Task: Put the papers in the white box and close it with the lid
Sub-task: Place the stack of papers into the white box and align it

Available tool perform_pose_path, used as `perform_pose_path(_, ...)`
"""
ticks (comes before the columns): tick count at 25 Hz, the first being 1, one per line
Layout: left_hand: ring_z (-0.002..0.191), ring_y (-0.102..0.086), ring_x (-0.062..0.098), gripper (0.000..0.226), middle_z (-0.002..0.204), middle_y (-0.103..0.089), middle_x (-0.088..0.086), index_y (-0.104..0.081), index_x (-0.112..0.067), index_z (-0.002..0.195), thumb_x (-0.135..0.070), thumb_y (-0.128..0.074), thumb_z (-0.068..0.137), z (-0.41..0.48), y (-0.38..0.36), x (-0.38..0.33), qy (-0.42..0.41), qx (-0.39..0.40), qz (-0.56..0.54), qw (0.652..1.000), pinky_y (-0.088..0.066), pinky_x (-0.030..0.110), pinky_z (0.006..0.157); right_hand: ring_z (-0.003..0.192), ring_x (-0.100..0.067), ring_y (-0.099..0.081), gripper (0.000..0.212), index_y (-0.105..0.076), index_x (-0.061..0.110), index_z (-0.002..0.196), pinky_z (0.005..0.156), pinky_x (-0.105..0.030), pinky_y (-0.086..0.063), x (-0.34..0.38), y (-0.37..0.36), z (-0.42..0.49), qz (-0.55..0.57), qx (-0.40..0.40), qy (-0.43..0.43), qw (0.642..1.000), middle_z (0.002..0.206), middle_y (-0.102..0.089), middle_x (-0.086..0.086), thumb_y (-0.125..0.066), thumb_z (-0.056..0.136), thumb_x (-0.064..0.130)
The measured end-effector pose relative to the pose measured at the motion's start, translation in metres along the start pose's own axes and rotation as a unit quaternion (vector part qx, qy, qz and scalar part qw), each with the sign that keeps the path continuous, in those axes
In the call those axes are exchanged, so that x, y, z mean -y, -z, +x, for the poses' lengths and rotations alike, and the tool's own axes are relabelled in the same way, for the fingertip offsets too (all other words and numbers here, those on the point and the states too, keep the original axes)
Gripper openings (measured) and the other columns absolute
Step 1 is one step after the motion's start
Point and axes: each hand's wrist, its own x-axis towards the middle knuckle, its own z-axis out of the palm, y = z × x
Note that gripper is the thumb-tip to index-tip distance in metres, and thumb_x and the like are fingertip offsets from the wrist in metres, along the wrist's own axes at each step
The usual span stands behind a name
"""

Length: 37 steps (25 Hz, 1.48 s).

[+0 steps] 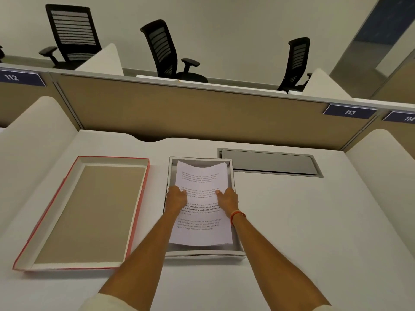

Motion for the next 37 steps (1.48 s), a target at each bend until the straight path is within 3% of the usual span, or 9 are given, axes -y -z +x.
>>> perform_pose_path(2,0.076,-0.058,0.019,0.009,0.099,-0.06,0.014,-0.049,-0.007,0.092,-0.015,-0.05,0.097,0.004,-0.003,0.005,-0.004,-0.001,0.015,1.0,-0.05,0.032,0.075,0.102,-0.032,-0.065,0.023,-0.054,0.004,0.101,0.084,-0.036,-0.054,-0.002,-0.005,0.003,-0.013,-0.004,-0.006,1.0,0.117,-0.065,-0.02,-0.051,0.1,0.027)
perform_pose_path(6,0.08,-0.058,0.021,0.01,0.093,-0.056,0.008,-0.049,-0.008,0.09,-0.015,-0.051,0.097,0.01,-0.005,0.008,-0.009,-0.008,0.024,1.0,-0.05,0.03,0.068,0.097,-0.031,-0.064,0.02,-0.052,0.006,0.098,0.084,-0.038,-0.055,-0.004,-0.008,0.01,-0.016,-0.006,-0.008,1.0,0.116,-0.065,-0.02,-0.051,0.1,0.026)
perform_pose_path(12,0.074,-0.059,0.019,0.011,0.096,-0.061,0.012,-0.05,-0.008,0.091,-0.017,-0.05,0.097,0.017,-0.008,0.007,-0.002,-0.013,0.029,0.999,-0.052,0.033,0.075,0.094,-0.031,-0.064,0.021,-0.053,0.005,0.097,0.076,-0.031,-0.051,-0.001,-0.007,0.019,-0.041,-0.004,0.002,0.999,0.115,-0.065,-0.021,-0.052,0.1,0.026)
perform_pose_path(16,0.082,-0.06,0.023,0.011,0.109,-0.066,0.019,-0.051,-0.007,0.091,-0.016,-0.05,0.097,0.017,-0.009,0.008,0.003,-0.018,0.031,0.999,-0.052,0.032,0.074,0.085,-0.023,-0.057,0.019,-0.048,0.007,0.093,0.075,-0.03,-0.05,-0.003,-0.009,0.023,-0.037,-0.007,-0.003,0.999,0.115,-0.065,-0.021,-0.052,0.1,0.025)
perform_pose_path(20,0.091,-0.067,0.03,0.011,0.11,-0.066,0.02,-0.054,-0.006,0.094,-0.015,-0.051,0.097,0.018,-0.011,0.009,0.007,-0.019,0.028,0.999,-0.054,0.034,0.077,0.082,-0.023,-0.057,0.019,-0.056,0.004,0.1,0.072,-0.027,-0.049,-0.004,-0.011,0.025,-0.05,-0.018,-0.004,0.999,0.114,-0.066,-0.02,-0.053,0.099,0.023)
perform_pose_path(24,0.085,-0.063,0.027,0.011,0.11,-0.066,0.023,-0.053,-0.004,0.092,-0.014,-0.05,0.097,0.019,-0.014,0.009,0.006,-0.017,0.029,0.999,-0.055,0.036,0.076,0.095,-0.032,-0.068,0.027,-0.061,-0.003,0.109,0.076,-0.031,-0.054,-0.005,-0.013,0.024,-0.068,-0.03,0.001,0.997,0.111,-0.068,-0.02,-0.055,0.098,0.021)
perform_pose_path(30,0.099,-0.067,0.037,0.023,0.116,-0.066,0.023,-0.061,0.006,0.109,-0.01,-0.054,0.095,0.019,-0.013,0.011,0.0,-0.02,0.036,0.999,-0.058,0.043,0.084,0.099,-0.032,-0.07,0.025,-0.064,-0.003,0.109,0.083,-0.032,-0.056,-0.002,-0.016,0.021,-0.084,-0.063,0.018,0.994,0.111,-0.069,-0.019,-0.061,0.095,0.017)
perform_pose_path(37,0.096,-0.069,0.034,0.025,0.113,-0.068,0.02,-0.063,0.004,0.105,-0.011,-0.069,0.087,0.004,-0.019,-0.001,-0.015,-0.103,0.054,0.993,-0.057,0.035,0.074,0.099,-0.032,-0.071,0.025,-0.065,-0.001,0.11,0.078,-0.029,-0.056,0.001,-0.012,0.015,-0.113,-0.105,0.049,0.987,0.113,-0.07,-0.018,-0.068,0.09,0.015)
